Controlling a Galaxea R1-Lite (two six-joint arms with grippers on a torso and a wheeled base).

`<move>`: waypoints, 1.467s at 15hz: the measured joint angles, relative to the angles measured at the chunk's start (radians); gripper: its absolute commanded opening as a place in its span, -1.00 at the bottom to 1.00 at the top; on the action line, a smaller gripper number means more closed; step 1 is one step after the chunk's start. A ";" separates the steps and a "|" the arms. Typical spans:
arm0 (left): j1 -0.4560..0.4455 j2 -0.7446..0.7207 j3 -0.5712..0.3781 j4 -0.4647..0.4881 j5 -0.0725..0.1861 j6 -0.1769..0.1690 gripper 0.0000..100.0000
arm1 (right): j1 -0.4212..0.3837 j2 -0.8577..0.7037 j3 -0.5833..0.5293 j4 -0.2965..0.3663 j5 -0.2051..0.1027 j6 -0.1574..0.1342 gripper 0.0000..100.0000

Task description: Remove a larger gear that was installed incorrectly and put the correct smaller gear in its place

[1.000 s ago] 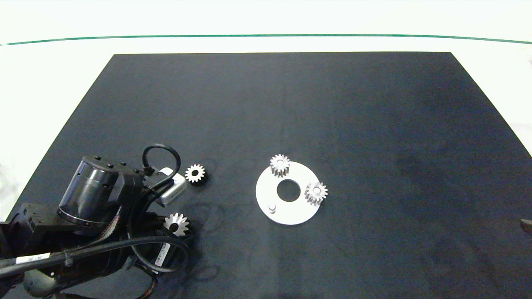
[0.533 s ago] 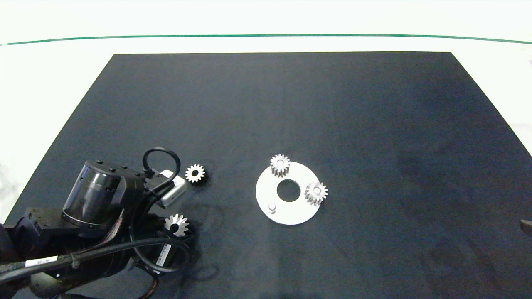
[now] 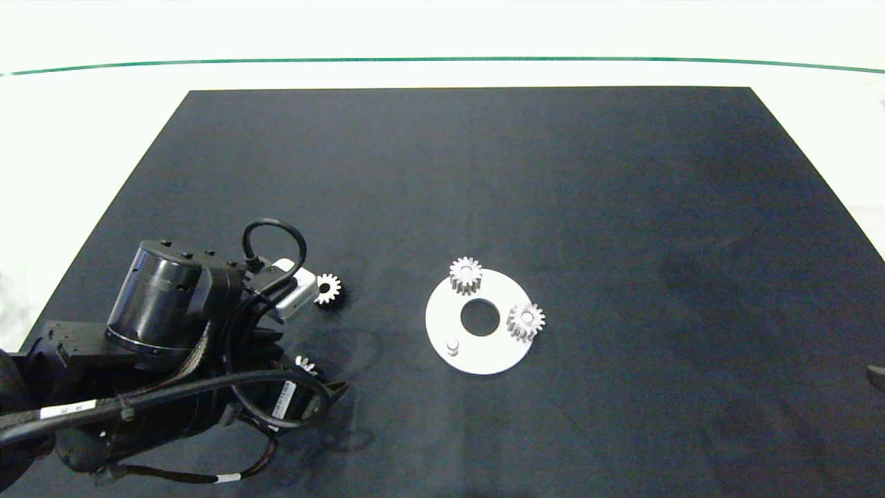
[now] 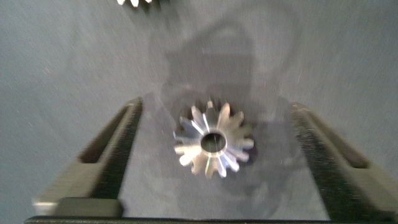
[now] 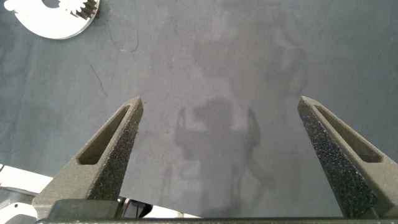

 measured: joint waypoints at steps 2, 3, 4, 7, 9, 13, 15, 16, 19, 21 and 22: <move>-0.006 0.018 -0.041 0.000 0.000 0.000 1.00 | 0.000 0.000 0.000 0.000 0.000 0.000 1.00; -0.007 0.033 -0.061 0.000 0.001 0.000 1.00 | 0.001 0.000 0.000 0.000 0.000 0.000 1.00; -0.008 0.050 -0.081 0.000 0.001 0.000 1.00 | 0.001 -0.001 0.002 0.000 0.000 0.000 1.00; -0.003 0.105 -0.148 -0.001 0.003 -0.003 1.00 | 0.001 -0.002 0.007 -0.001 0.000 0.001 1.00; 0.009 0.136 -0.188 0.000 0.003 -0.002 1.00 | 0.001 -0.002 0.007 -0.001 0.000 0.001 1.00; 0.037 0.169 -0.241 0.003 0.004 0.003 1.00 | 0.001 -0.002 0.008 -0.001 0.000 0.001 1.00; 0.039 0.179 -0.251 0.003 0.005 0.003 1.00 | 0.001 -0.002 0.008 -0.001 0.001 0.001 1.00; 0.039 0.185 -0.256 0.001 0.007 0.003 1.00 | 0.001 -0.004 0.008 -0.001 0.000 0.001 1.00; 0.045 0.206 -0.281 -0.001 0.010 0.007 1.00 | 0.000 -0.010 0.008 0.000 0.000 0.001 1.00; 0.078 0.211 -0.289 0.003 0.007 0.047 1.00 | -0.003 -0.013 0.008 0.000 0.000 0.001 1.00; 0.101 0.210 -0.289 0.010 0.007 0.054 1.00 | -0.006 -0.014 0.008 0.000 0.000 0.000 1.00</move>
